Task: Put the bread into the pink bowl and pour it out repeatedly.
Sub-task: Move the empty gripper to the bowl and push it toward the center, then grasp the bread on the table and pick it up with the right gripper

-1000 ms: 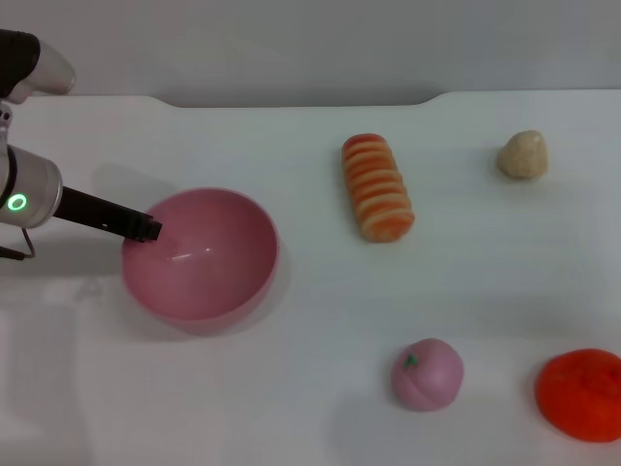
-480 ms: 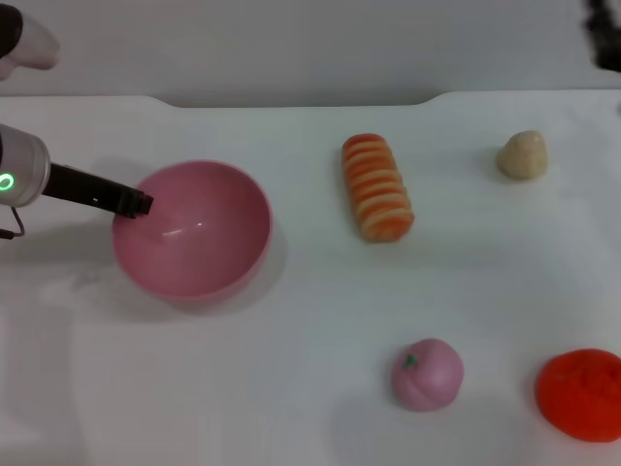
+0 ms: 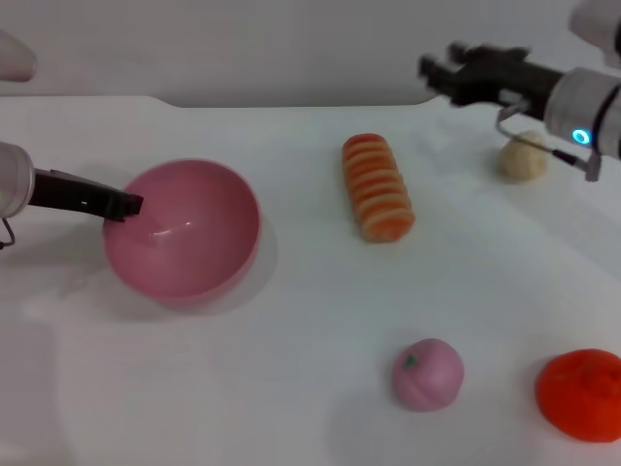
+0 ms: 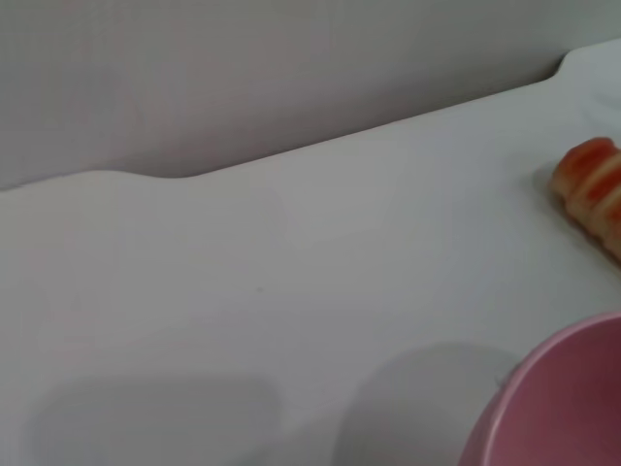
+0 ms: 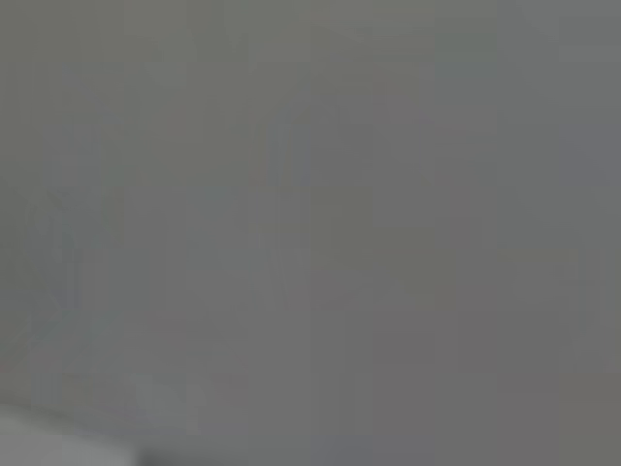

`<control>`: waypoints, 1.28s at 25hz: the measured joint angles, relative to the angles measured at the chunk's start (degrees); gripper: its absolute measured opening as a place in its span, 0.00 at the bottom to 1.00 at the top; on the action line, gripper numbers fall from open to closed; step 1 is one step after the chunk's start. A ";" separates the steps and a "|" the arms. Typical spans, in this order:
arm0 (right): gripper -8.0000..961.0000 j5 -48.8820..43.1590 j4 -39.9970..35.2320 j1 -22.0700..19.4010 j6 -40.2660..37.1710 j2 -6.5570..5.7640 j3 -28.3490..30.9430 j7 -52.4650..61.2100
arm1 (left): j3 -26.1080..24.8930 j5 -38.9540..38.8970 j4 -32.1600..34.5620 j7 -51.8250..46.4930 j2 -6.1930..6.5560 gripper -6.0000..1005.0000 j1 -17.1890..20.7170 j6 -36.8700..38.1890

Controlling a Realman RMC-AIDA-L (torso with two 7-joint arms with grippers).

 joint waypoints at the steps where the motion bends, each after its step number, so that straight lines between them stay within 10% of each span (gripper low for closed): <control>1: 0.62 -6.35 0.03 1.10 -1.51 -0.52 0.33 6.10 | 0.00 0.00 0.00 0.00 0.00 0.04 0.00 0.00; 10: 0.63 -38.93 -2.74 9.59 -24.26 -3.41 8.51 35.12 | -0.89 -1.75 0.21 3.04 0.26 0.04 1.04 0.90; 21: 0.64 -59.94 -5.99 19.72 -42.68 -5.32 16.21 42.19 | -0.21 -2.17 -0.16 3.14 0.03 0.04 0.95 0.92; 32: 0.65 -64.01 -5.26 18.77 -35.57 -1.17 15.37 41.35 | 0.41 -5.24 -0.13 3.14 -0.07 0.04 1.36 0.82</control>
